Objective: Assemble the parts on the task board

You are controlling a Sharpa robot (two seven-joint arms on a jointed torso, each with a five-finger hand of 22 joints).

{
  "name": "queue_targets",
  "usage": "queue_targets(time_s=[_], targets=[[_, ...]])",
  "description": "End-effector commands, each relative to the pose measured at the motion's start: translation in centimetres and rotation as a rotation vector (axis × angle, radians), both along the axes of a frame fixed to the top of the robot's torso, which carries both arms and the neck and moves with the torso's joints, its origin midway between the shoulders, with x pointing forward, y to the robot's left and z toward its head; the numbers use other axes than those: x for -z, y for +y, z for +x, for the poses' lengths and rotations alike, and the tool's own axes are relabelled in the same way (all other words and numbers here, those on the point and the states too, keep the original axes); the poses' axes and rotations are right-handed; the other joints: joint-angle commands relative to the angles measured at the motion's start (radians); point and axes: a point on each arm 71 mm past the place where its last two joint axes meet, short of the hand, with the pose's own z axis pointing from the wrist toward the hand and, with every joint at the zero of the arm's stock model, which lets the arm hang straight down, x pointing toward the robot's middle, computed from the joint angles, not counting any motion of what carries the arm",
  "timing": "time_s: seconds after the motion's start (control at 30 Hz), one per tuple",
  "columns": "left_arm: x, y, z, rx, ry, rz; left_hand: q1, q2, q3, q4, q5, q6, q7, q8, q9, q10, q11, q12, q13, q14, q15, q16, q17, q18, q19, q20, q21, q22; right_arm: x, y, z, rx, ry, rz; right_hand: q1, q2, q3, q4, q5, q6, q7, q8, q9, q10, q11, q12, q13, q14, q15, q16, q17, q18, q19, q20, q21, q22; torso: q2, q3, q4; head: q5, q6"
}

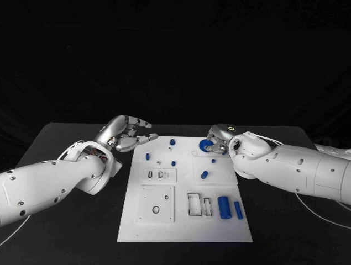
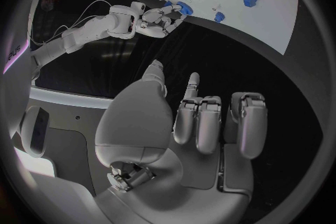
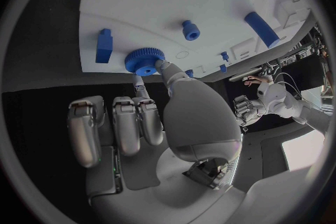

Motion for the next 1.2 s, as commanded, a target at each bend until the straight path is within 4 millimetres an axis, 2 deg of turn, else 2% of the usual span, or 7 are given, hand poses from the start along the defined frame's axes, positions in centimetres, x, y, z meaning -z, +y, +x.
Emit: queue_targets(time_s=[0.03, 0.37, 0.63, 0.93, 1.1, 1.2], targets=[[-0.1, -0.2, -0.1, 0.013, -0.009, 0.0, -0.002, 0.008, 0.005, -0.001, -0.004, 0.007, 0.002, -0.006, -0.001, 0.104, 0.004, 0.002, 0.263, 0.102, 0.005, 0.003, 0.263, -0.007, 0.105, 0.007, 0.002, 0.263, 0.4, -0.1, -0.2, 0.011, 0.026, 0.034, 0.008, -0.001, 0.012, -0.004, 0.008, 0.025, -0.012, 0.006, 0.015, 0.107, -0.005, 0.003, 0.263, 0.104, 0.001, 0.004, 0.263, -0.007, 0.105, 0.001, 0.004, 0.263, 0.0, -0.0001, 0.0003, 0.001, 0.001], [-0.1, -0.2, -0.1, 0.013, -0.009, 0.0, -0.002, 0.008, 0.005, -0.001, -0.004, 0.007, 0.002, -0.006, -0.001, 0.104, 0.004, 0.002, 0.263, 0.102, 0.005, 0.003, 0.263, -0.007, 0.105, 0.007, 0.002, 0.263, -0.2, -0.4, -0.3, 0.02, -0.011, 0.146, 0.009, -0.007, 0.023, -0.013, 0.01, 0.042, -0.013, 0.011, 0.025, 0.107, -0.006, 0.003, 0.263, 0.104, -0.001, 0.004, 0.263, -0.007, 0.105, 0.0, 0.004, 0.263, -0.001, 0.0001, 0.0003, 0.007, -0.001], [-0.1, -0.1, 0.0, 0.009, -0.009, 0.002, -0.002, 0.008, 0.005, -0.001, -0.004, 0.007, 0.002, -0.006, -0.001, 0.104, 0.004, 0.002, 0.263, 0.102, 0.005, 0.003, 0.263, -0.007, 0.105, 0.007, 0.002, 0.263, -2.2, 0.5, -0.7, -0.018, -0.045, 0.207, 0.01, -0.009, 0.026, -0.016, 0.009, 0.046, -0.014, 0.012, 0.028, 0.107, -0.006, 0.003, 0.263, 0.104, -0.001, 0.004, 0.263, -0.007, 0.105, -0.001, 0.004, 0.263, -0.001, 0.0001, -0.0009, 0.009, 0.002], [0.0, -0.1, 0.2, 0.007, -0.011, 0.004, -0.002, 0.008, 0.005, -0.001, -0.004, 0.007, 0.002, -0.006, -0.001, 0.104, 0.004, 0.002, 0.263, 0.102, 0.005, 0.003, 0.263, -0.007, 0.105, 0.007, 0.002, 0.263, -3.1, 3.0, -1.4, -0.093, -0.032, 0.246, 0.011, -0.011, 0.028, -0.018, 0.009, 0.047, -0.014, 0.012, 0.029, 0.107, -0.007, 0.003, 0.263, 0.104, -0.001, 0.004, 0.263, -0.007, 0.105, -0.001, 0.004, 0.263, 0.0, 0.0002, 0.0002, 0.006, 0.002], [0.0, 0.0, 0.2, 0.005, -0.012, 0.005, -0.002, 0.008, 0.005, -0.001, -0.004, 0.007, 0.002, -0.006, -0.001, 0.104, 0.004, 0.002, 0.263, 0.102, 0.005, 0.003, 0.263, -0.007, 0.105, 0.007, 0.002, 0.263, -3.2, 4.7, -1.9, -0.143, -0.023, 0.248, 0.011, -0.011, 0.029, -0.019, 0.008, 0.047, -0.014, 0.011, 0.029, 0.107, -0.007, 0.003, 0.263, 0.104, -0.001, 0.004, 0.263, -0.007, 0.105, -0.001, 0.004, 0.263, 0.0, 0.0004, -0.0013, 0.012, 0.001], [0.0, 0.1, 0.3, 0.003, -0.013, 0.005, -0.002, 0.008, 0.005, -0.001, -0.004, 0.007, 0.002, -0.006, -0.001, 0.104, 0.004, 0.002, 0.263, 0.102, 0.005, 0.003, 0.263, -0.007, 0.105, 0.007, 0.002, 0.263, -3.1, 5.9, -2.0, -0.174, -0.019, 0.242, 0.012, -0.011, 0.03, -0.019, 0.007, 0.046, -0.013, 0.011, 0.029, 0.107, -0.007, 0.003, 0.263, 0.104, -0.001, 0.004, 0.263, -0.007, 0.105, -0.001, 0.004, 0.263, 0.0, -0.0008, 0.0001, 0.012, 0.002]])
